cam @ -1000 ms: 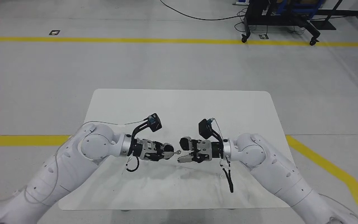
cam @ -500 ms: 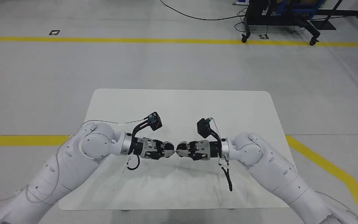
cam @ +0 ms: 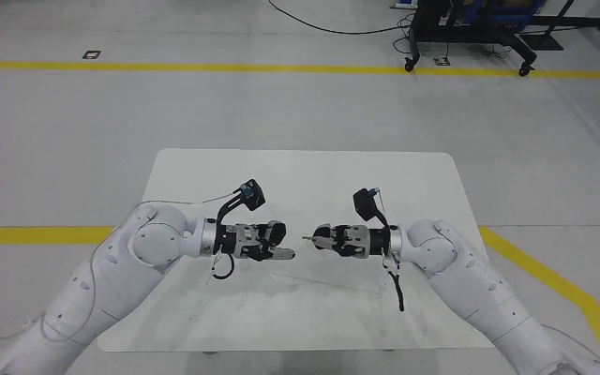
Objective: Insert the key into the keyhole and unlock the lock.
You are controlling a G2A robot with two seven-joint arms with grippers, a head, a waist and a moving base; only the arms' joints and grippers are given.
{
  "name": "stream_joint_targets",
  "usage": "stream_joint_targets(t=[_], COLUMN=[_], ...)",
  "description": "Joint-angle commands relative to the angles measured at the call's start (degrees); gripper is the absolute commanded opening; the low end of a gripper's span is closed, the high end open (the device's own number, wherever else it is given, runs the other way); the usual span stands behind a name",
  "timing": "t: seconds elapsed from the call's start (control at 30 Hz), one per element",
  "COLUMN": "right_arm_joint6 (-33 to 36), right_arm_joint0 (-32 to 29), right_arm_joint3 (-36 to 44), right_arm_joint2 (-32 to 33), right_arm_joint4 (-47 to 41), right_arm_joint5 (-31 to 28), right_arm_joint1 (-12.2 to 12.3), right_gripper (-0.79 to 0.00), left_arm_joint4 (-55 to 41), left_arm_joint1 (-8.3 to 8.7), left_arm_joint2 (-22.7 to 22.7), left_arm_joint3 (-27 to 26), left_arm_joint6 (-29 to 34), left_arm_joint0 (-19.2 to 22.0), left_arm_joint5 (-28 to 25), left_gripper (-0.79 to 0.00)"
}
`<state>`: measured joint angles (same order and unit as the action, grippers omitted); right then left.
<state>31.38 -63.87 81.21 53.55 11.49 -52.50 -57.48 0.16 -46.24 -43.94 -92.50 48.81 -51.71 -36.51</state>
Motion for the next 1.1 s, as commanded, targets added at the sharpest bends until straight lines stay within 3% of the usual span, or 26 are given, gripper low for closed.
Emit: stream_joint_targets(t=[0.0,0.2,0.33,0.43,0.57,0.67,0.73,0.87,1.07], right_arm_joint6=[0.04,0.04,0.04,0.04,0.04,0.04,0.04,0.04,0.04], right_arm_joint0=[0.0,0.0,0.0,0.0,0.0,0.0,0.0,0.0,0.0], right_arm_joint3=[0.01,0.01,0.01,0.01,0.01,0.01,0.01,0.01,0.01], right_arm_joint2=[0.01,0.01,0.01,0.01,0.01,0.01,0.01,0.01,0.01], right_arm_joint4=[-0.01,-0.01,-0.01,-0.01,-0.01,-0.01,-0.01,-0.01,-0.01], right_arm_joint5=[0.02,0.02,0.02,0.02,0.02,0.02,0.02,0.02,0.02], right_arm_joint1=[-0.01,-0.01,-0.01,-0.01,-0.01,-0.01,-0.01,-0.01,-0.01], right_gripper=[-0.785,-0.785,-0.785,-0.785,-0.785,-0.785,-0.785,-0.785,-0.785], left_arm_joint4=[-0.01,0.24,7.92,13.09,21.56,25.58,26.41,31.0,36.91], left_arm_joint1=[0.0,-0.02,0.75,2.83,6.09,7.39,7.64,7.34,5.04], left_arm_joint2=[0.0,-0.09,-3.2,-9.66,-20.76,-26.65,-28.24,-26.43,-17.03], left_arm_joint3=[0.0,-0.3,-5.18,-10.06,-19.56,-24.85,-26.56,-26.85,-22.73], left_arm_joint6=[-0.02,-0.28,-3.82,-5.24,-3.36,-3.02,-3.55,-2.48,2.42], left_arm_joint0=[0.0,0.04,-1.82,-6.2,-15.68,-23.0,-26.54,-27.86,-20.86], left_arm_joint5=[-0.01,0.08,5.78,13.49,29.93,40.45,44.27,49.82,56.61], left_gripper=[0.0,0.0,0.0,0.0,0.0,0.0,0.0,0.0,0.0])
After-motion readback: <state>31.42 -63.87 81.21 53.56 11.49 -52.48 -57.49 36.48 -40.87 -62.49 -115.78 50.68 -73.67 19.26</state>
